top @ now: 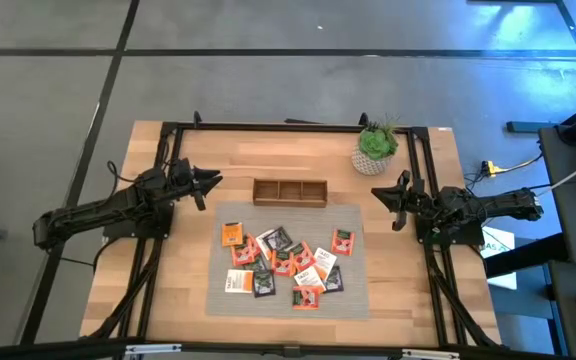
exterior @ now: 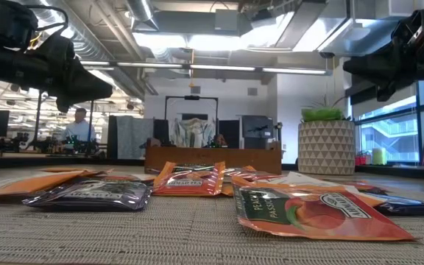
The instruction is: Pick & Place Tea
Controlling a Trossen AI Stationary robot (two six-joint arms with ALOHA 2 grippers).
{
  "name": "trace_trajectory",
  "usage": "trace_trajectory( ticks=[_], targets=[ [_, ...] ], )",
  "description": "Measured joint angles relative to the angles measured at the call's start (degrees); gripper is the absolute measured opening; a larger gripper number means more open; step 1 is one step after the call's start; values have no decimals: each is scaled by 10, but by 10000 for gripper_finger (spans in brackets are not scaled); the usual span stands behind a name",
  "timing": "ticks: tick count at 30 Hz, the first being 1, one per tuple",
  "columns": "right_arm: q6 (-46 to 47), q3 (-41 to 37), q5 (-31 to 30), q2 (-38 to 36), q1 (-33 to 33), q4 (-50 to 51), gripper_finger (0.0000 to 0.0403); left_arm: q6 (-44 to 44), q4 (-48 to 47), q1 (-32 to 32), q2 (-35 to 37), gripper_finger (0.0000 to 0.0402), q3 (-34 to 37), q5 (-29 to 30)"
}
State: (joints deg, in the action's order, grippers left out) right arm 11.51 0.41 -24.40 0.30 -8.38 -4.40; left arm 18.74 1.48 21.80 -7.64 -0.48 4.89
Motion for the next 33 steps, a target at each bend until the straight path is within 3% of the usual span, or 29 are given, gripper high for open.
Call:
trace_trajectory(
  ticks=[27,33],
  targets=[
    [2,0,0,0,0,0,21,0,0,0,0,112,0,0],
    [93,0,1,0,0,0,21,0,0,0,0,112,0,0]
  ],
)
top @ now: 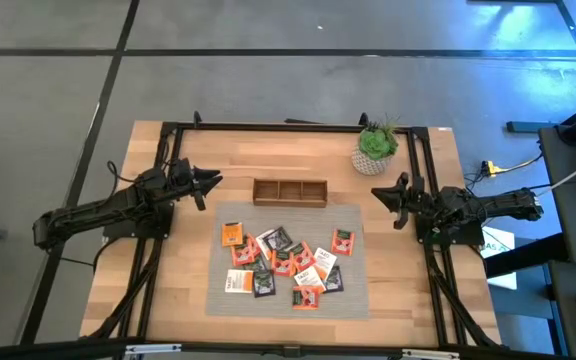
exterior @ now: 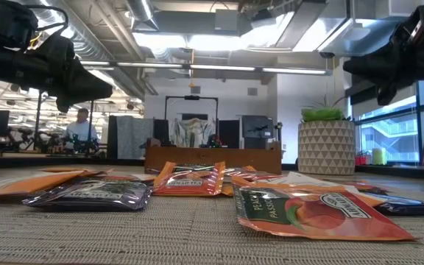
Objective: Pick & Place Tea
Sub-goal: Put the orange tea bag into the right section of the wooden organizer
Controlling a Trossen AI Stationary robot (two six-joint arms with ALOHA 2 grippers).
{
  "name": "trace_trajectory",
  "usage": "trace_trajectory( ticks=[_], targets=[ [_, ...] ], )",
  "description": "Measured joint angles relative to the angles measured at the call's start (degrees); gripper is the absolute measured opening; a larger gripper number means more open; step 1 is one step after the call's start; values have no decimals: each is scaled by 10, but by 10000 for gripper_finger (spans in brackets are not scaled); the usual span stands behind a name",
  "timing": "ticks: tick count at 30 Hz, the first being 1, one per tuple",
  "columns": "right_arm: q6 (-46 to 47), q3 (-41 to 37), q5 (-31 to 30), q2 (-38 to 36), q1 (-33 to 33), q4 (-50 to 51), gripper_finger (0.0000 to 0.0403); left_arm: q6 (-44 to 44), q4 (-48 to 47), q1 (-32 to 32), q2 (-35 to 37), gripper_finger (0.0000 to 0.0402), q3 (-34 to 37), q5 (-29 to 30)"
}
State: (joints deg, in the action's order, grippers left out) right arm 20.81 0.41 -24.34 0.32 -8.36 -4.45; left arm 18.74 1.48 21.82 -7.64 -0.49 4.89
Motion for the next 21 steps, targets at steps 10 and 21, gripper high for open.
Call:
trace_trajectory(
  ticks=[10,21],
  targets=[
    [65,0,28,0,0,-7,90,0,0,0,0,112,0,0],
    [20,0,-67,0,0,-62,236,179,5,0,0,111,0,27]
  ],
)
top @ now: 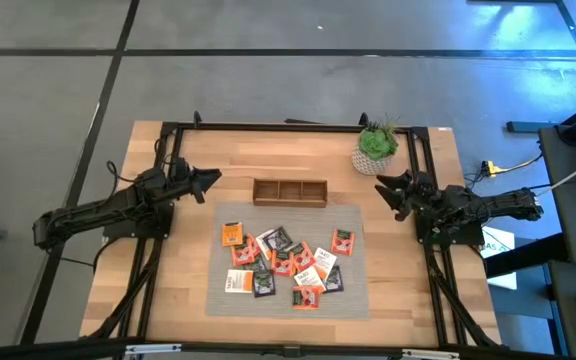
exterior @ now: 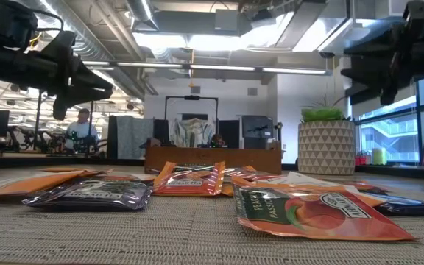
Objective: Pick & Place Tea
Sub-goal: Put the orange tea bag into the right section of the wooden organizer
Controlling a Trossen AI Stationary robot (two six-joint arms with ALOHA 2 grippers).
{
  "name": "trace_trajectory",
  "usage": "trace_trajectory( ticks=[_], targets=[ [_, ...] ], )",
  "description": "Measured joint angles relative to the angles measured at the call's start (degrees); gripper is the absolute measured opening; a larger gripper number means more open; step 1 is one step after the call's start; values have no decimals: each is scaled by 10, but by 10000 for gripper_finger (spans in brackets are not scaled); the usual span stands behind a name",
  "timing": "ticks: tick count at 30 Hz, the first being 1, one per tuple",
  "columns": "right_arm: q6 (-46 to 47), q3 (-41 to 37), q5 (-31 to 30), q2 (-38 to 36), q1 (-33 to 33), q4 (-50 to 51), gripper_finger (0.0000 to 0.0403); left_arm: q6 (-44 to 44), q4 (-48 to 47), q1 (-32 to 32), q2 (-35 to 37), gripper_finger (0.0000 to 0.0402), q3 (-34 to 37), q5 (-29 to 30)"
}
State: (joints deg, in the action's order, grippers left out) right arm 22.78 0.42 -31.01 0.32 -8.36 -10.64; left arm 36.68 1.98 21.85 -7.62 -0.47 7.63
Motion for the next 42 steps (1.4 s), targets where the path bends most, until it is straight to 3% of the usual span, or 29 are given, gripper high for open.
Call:
trace_trajectory(
  ticks=[5,7,10,13,18,21,24,27,34,42],
  targets=[
    [-66,0,10,1,0,-124,249,-9,15,0,0,111,0,8],
    [-82,10,11,6,0,-130,248,-19,51,-1,-1,108,0,-20],
    [-78,51,11,33,0,-64,246,-26,150,-10,-20,97,-3,-57],
    [-16,108,11,92,0,42,246,-70,200,-38,-74,82,-45,-67],
    [106,221,20,225,0,222,246,-154,193,-107,-265,52,-175,-65],
    [165,285,83,302,4,320,246,-228,191,-148,-408,26,-270,-94],
    [174,331,154,364,6,378,246,-275,185,-185,-549,5,-361,-137],
    [159,358,180,412,6,401,246,-289,188,-217,-673,4,-445,-148],
    [218,375,207,469,7,489,246,-276,189,-274,-908,3,-606,-145],
    [239,375,207,499,7,515,246,-277,181,-310,-1097,2,-753,-70]
  ],
)
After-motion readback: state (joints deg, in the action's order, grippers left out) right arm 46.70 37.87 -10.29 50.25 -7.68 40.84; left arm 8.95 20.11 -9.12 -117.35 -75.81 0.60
